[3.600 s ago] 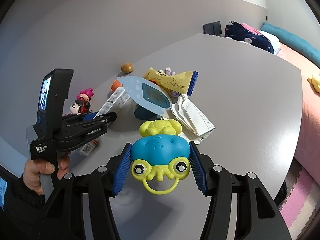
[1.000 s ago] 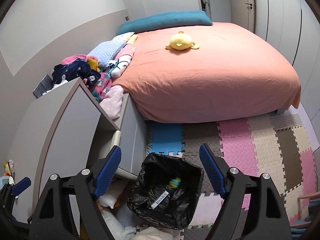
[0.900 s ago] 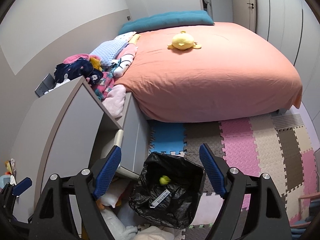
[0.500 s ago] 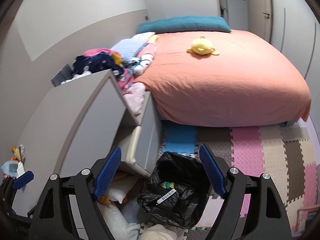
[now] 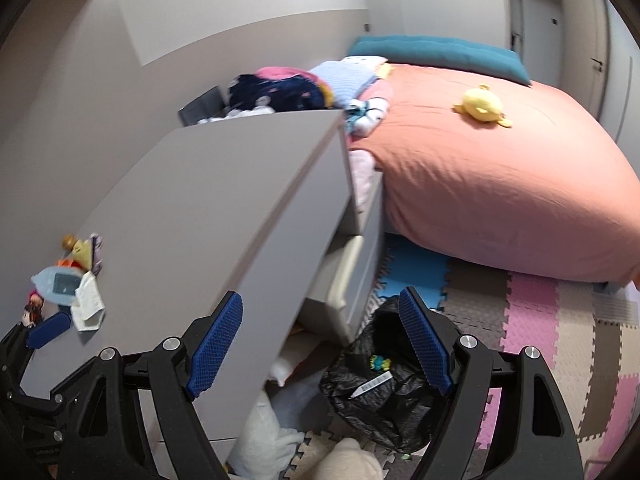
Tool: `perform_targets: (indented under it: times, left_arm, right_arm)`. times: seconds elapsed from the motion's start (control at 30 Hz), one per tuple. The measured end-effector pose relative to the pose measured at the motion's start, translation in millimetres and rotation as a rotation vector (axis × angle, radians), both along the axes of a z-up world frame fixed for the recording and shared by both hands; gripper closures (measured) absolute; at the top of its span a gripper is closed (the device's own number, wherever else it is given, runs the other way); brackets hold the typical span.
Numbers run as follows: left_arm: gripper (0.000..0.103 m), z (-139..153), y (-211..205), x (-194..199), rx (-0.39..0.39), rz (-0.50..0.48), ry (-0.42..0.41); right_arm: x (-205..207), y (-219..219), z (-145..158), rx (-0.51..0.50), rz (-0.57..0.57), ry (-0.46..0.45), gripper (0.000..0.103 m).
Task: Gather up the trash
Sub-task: 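Move both open tools back over the table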
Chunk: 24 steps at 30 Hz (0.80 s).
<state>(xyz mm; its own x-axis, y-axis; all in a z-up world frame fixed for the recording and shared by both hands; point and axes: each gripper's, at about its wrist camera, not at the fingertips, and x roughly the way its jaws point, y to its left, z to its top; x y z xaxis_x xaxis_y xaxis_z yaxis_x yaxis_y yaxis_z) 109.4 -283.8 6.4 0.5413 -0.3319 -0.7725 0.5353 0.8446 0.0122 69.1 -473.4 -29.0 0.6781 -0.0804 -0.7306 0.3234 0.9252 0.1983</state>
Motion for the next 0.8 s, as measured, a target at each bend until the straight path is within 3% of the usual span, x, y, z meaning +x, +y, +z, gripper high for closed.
perform_targets:
  times: [0.47,0.8]
  left_arm:
    - [0.012,2,117,3,0.024,0.191,-0.024]
    - [0.011,4,201,8,0.054,0.347,-0.042]
  right_arm:
    - [31,114,-2,-0.015,0.261,0.008,0.022]
    - [60,196,-20,-0.074,0.469,0.057,0.022]
